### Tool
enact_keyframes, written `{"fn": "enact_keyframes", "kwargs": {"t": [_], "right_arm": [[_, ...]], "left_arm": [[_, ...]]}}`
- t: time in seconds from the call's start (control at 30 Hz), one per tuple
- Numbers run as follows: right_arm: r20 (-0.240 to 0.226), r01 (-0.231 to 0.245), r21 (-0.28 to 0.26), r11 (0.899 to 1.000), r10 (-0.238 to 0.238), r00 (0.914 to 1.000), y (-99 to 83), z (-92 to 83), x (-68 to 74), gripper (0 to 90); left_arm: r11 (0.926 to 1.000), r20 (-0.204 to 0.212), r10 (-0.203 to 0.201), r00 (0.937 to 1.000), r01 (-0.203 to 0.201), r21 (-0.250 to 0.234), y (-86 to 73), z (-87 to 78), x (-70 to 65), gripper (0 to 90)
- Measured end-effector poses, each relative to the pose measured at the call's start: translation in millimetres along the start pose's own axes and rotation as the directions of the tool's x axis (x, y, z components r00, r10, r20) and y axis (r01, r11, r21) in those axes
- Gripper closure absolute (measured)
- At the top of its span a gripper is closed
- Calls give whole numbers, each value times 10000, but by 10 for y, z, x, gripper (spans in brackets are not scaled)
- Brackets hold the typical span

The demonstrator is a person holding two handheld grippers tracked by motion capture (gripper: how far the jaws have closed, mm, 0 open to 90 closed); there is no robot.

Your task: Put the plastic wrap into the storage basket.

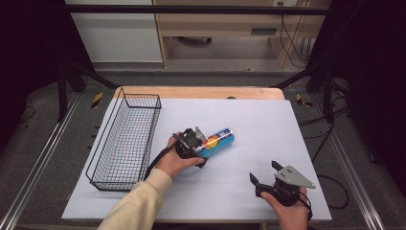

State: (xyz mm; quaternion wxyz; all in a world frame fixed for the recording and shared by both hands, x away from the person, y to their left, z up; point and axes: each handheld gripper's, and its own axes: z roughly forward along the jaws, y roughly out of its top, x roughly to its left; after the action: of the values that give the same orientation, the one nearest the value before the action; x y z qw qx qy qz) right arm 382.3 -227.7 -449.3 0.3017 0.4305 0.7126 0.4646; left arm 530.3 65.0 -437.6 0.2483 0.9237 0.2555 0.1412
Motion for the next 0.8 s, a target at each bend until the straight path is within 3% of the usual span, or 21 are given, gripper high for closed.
{"fn": "enact_keyframes", "kwargs": {"t": [0.33, 0.8], "right_arm": [[-52, -51, 35, 10000, 51, 10000, -2, 3, 2, 135], [-185, -19, 116, 9999, 21, 9998, -6, 12, 6, 136]], "left_arm": [[9977, 73, -42, 10000, 37, 671, 26, 86, 45, 290], [9915, 171, 25, 9999, -47, 1297, 59, 175, 57, 295]]}}
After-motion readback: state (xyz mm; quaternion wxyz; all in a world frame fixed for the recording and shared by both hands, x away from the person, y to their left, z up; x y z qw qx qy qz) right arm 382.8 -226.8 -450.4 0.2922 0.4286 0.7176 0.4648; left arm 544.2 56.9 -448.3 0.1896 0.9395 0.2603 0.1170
